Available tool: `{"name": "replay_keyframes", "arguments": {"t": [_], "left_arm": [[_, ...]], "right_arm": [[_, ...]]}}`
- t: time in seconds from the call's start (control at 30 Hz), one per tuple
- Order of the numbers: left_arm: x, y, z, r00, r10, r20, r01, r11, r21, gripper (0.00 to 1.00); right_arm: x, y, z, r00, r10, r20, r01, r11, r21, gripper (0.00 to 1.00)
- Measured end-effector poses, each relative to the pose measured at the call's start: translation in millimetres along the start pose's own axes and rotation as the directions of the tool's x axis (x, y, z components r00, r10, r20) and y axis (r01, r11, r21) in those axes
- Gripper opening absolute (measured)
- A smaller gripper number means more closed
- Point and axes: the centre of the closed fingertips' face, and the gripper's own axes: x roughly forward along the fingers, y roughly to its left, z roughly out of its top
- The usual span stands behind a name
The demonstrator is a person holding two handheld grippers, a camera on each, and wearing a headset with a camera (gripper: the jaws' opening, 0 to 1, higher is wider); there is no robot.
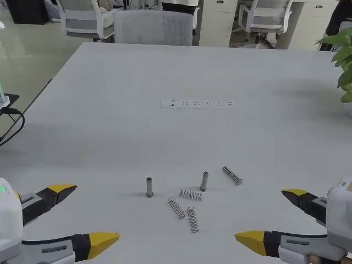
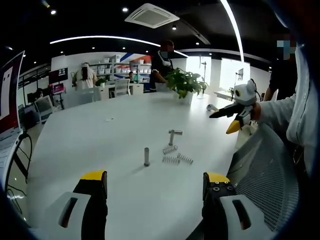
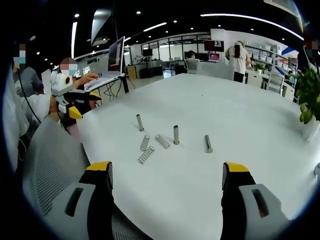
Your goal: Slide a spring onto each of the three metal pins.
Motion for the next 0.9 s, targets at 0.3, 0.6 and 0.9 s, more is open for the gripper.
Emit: {"name": "replay_keyframes", "arguments": {"t": [0.3,0.6,0.9], "left_arm": [[-0.5,-0.5,-0.2,1.0000,-0.001,-0.001,0.001,1.000,0.001,0.75],[-0.9,-0.5,0.8,1.0000,-0.002,-0.002,0.002,1.000,0.005,0.75],[-0.6,0.0,0.6,1.0000,-0.003,0.002,0.003,1.000,0.003,0.75]], "right_arm": [[-0.6,0.3,-0.1,1.0000,0.000,0.000,0.000,1.000,0.002,0.91],[-1.9,-0.4,-1.2,1.0000,-0.002,-0.003,0.002,1.000,0.000,0.91],[1.5,-6.1,-0.9,0.9998,-0.004,-0.017,0.004,1.000,-0.015,0.90]]}}
